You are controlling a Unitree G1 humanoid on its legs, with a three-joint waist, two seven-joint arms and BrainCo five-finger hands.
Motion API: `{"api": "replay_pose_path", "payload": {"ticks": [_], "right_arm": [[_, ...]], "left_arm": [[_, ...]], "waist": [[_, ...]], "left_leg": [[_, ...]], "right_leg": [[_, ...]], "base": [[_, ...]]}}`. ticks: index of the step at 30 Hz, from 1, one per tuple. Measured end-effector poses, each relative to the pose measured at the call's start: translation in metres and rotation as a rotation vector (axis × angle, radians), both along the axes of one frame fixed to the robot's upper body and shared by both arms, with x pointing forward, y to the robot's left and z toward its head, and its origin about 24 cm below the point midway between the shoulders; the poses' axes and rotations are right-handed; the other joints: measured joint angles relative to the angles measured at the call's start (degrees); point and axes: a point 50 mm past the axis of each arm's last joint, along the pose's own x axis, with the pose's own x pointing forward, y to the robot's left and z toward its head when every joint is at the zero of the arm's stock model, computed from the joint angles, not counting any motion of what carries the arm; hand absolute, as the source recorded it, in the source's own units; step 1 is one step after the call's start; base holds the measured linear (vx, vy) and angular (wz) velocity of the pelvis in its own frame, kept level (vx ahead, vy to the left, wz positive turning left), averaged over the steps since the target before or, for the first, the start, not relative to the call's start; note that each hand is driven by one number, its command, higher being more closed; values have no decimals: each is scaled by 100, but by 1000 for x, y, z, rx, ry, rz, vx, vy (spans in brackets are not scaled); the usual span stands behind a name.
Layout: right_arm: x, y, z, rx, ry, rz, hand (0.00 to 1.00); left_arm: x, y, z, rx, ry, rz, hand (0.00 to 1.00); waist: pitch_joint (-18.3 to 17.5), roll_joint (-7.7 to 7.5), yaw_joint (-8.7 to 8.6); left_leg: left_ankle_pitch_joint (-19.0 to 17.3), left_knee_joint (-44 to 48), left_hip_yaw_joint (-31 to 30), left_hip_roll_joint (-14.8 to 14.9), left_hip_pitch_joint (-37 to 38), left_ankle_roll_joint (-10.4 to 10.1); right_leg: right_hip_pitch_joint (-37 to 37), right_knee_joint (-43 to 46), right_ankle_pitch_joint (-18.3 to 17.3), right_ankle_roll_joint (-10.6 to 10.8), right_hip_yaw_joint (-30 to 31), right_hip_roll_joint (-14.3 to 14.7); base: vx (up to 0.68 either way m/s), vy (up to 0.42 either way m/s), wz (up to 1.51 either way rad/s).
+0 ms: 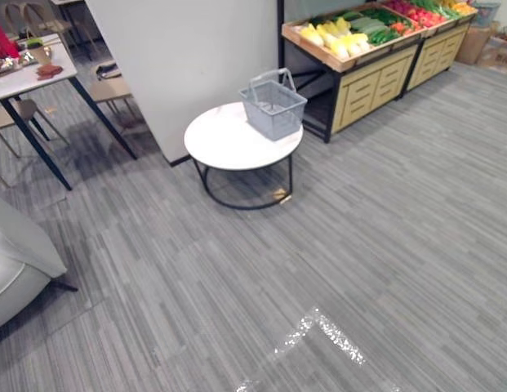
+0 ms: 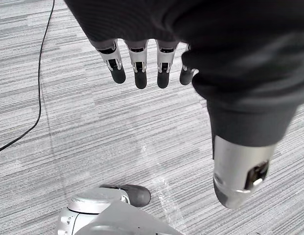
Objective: Pick vegetable in the basket
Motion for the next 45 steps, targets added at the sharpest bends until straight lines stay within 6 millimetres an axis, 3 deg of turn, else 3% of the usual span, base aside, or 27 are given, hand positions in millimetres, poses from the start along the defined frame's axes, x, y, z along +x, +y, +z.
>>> {"api": "replay_pose_path", "payload": {"ticks": [2, 31, 41, 45], "right_arm": [[1, 0, 0, -2, -3, -7, 0], [10, -2, 2, -15, -22, 11, 0], [26, -4, 5, -21, -64, 30, 0], [53, -6, 11, -36, -149, 32, 0]], "left_arm": [[1, 0, 0, 2, -3, -1, 0], [20, 2, 1, -19, -40, -163, 0], [35, 4, 2, 2, -42, -254, 0], [55, 2, 4, 4, -88, -263, 0]], "waist": [[-6, 60, -1], [113, 31, -7], [346, 107, -13], [659, 174, -22]], "left_leg": [[-4, 0, 16, -1, 26, -6], [11, -8, 101, 42, 68, 25], [19, -6, 165, 46, 36, 36], [133, 6, 202, 84, -242, 40]], "right_leg": [[22, -4, 1, 2, 3, -2], [59, -107, 19, 24, 55, 64], [-37, -27, 37, 6, 112, 62], [-620, 619, -146, -95, 108, 28]], "base": [[-3, -8, -4], [-21, -8, -1], [-11, -3, -3], [-60, -18, -4]]}}
